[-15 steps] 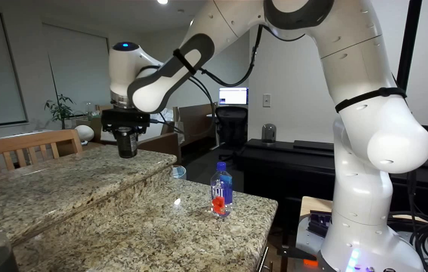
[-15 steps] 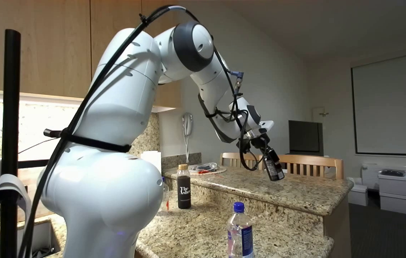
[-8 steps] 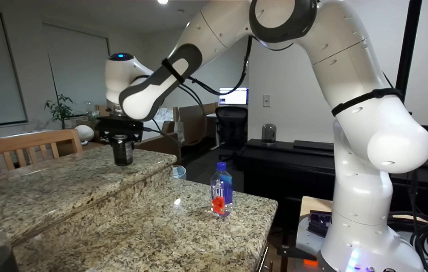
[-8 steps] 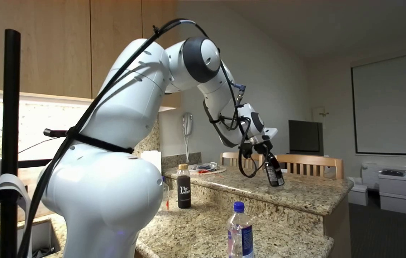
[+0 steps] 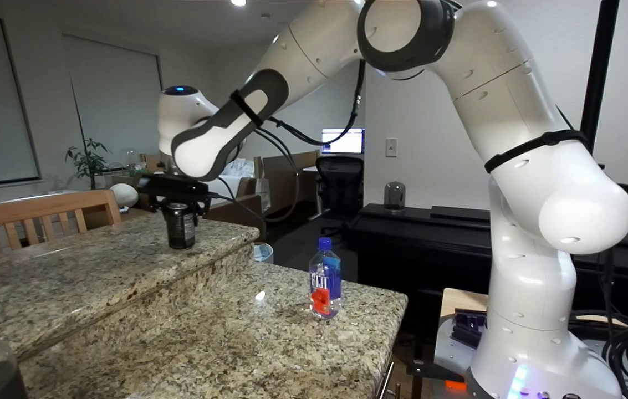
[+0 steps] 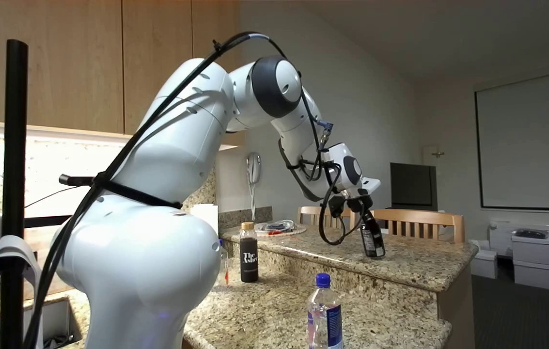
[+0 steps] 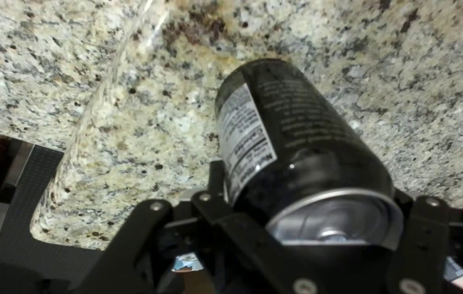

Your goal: Put the black can on the upper counter.

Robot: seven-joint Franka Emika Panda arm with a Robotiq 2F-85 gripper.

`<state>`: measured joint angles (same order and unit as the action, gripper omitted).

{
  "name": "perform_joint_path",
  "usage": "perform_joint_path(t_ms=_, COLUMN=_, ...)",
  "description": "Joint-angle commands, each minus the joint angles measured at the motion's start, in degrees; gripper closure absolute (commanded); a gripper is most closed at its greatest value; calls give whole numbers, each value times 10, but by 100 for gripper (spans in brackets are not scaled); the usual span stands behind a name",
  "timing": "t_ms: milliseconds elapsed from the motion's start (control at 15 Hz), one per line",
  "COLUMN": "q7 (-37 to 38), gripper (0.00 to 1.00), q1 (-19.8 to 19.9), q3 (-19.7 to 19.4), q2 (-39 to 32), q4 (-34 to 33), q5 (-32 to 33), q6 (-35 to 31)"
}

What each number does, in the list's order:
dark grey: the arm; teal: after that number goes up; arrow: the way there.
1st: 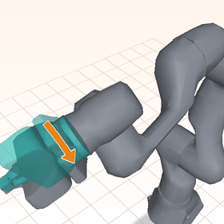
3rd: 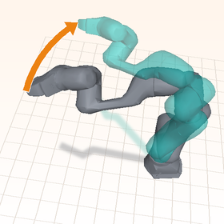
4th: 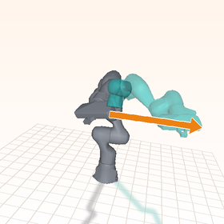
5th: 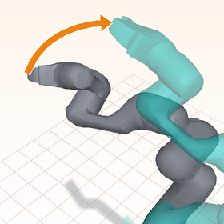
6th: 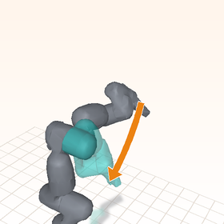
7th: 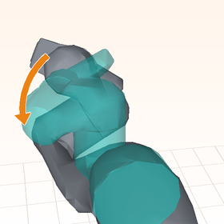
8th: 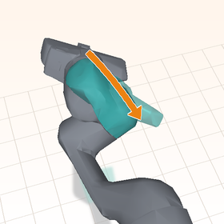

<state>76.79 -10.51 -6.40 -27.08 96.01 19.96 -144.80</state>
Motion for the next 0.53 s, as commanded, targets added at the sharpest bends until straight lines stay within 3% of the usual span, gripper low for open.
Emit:
perform_joint_path(t_ms=0, q7=-16, gripper=51, q1=2, q3=-1, q2=-2, q4=-15, q5=-25, q6=15)
perform_joint_path(t_ms=467, q7=-14, gripper=51, q1=-2, q3=-6, q2=-4, q4=-20, q5=-22, q6=28)
